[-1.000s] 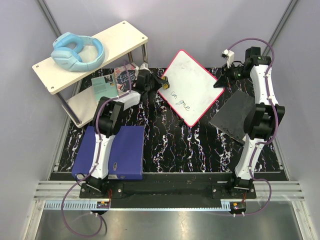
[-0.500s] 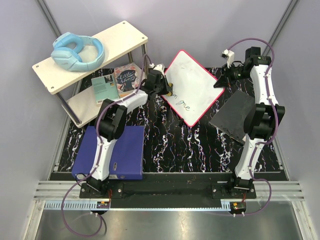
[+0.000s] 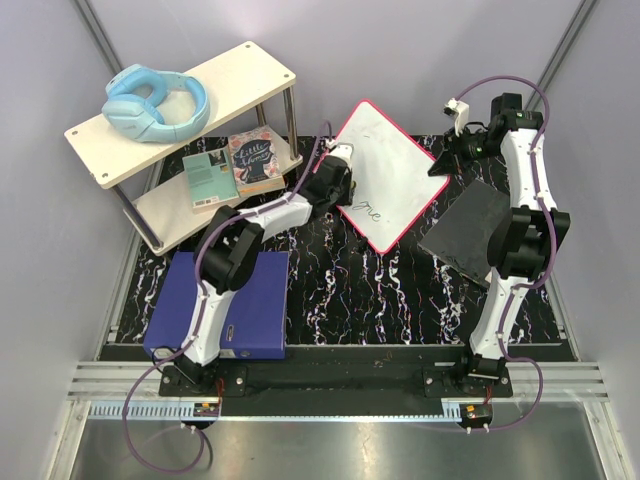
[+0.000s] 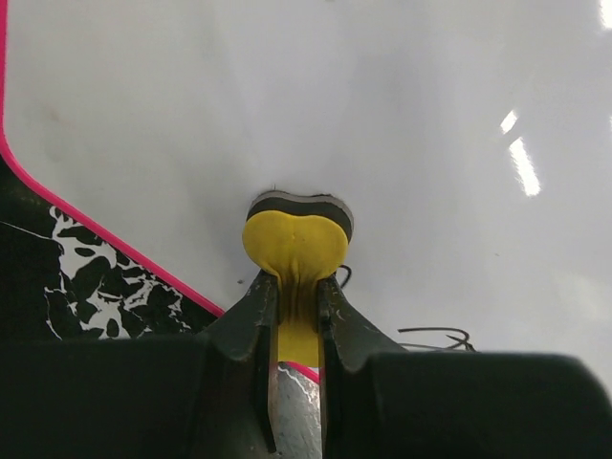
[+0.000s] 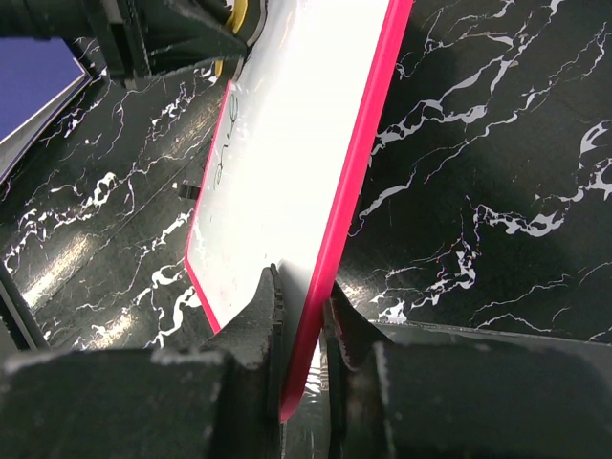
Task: Erase the whiteboard
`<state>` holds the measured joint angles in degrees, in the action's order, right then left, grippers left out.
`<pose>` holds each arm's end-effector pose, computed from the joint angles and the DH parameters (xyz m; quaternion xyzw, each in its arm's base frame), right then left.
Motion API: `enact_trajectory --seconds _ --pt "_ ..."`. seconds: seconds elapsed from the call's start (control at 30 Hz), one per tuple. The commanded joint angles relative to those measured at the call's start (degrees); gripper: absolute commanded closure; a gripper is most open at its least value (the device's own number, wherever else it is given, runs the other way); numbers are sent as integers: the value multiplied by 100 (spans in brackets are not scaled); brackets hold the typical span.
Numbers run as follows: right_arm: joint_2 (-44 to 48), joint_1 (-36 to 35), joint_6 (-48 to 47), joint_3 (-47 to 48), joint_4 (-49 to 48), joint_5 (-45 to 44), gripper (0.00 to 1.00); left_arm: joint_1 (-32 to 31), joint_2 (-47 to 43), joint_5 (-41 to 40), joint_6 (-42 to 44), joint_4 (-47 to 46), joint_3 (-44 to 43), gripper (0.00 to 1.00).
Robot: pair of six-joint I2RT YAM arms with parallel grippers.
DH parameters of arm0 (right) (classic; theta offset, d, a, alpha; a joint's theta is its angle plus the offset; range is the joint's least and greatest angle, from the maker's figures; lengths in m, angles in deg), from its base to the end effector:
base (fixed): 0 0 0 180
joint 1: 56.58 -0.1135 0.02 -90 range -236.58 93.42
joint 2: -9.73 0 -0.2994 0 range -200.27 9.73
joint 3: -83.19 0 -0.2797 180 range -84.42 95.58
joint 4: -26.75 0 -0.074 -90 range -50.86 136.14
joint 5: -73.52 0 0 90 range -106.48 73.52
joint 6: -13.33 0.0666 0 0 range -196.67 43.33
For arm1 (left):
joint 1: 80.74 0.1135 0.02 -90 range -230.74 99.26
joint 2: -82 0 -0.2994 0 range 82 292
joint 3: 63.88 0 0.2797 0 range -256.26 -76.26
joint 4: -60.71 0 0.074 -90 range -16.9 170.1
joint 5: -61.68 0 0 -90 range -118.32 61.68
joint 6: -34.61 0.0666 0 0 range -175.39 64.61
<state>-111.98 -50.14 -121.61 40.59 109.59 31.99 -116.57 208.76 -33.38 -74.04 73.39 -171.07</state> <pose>0.4950 -0.0057 0.3350 -0.3714 0.8170 0.2843 0.3372 0.4748 -0.3356 0.1848 0.1096 0.8682 -0.1864 0.4466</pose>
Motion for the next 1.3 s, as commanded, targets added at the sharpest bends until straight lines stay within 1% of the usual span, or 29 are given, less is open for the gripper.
enact_trajectory --seconds 0.0,0.13,0.33,0.7,0.77,0.93,1.0,1.1,1.2,1.27 --pt "-195 -529 -823 -38 2315 435 100 -811 393 1165 -103 322 357 100" --pt "-186 -529 -831 -29 2315 453 100 -1021 271 1200 -103 24 690 100" --pt "-178 -529 -840 -91 2315 479 100 -1267 174 1402 37 -363 806 100" --pt "-213 -529 -831 -65 2315 497 100 -1742 7 1780 907 -662 832 100" --pt "-213 -529 -823 -47 2315 497 100 -1804 -28 1746 1065 -706 858 100" --pt "-239 -529 -805 14 2315 515 100 -1883 -309 1973 1267 -988 1175 100" --pt "-257 -538 -796 32 2315 532 100 -1927 -327 1912 1364 -979 1175 100" --pt "-274 -538 -779 32 2323 550 100 -1927 -310 1799 1277 -1040 1166 100" --pt "-257 -538 -787 6 2315 523 100 -1831 -231 1439 1137 -1067 1113 100" --pt "-222 -538 -796 -21 2323 479 100 -1717 -248 1324 838 -1276 1218 100"
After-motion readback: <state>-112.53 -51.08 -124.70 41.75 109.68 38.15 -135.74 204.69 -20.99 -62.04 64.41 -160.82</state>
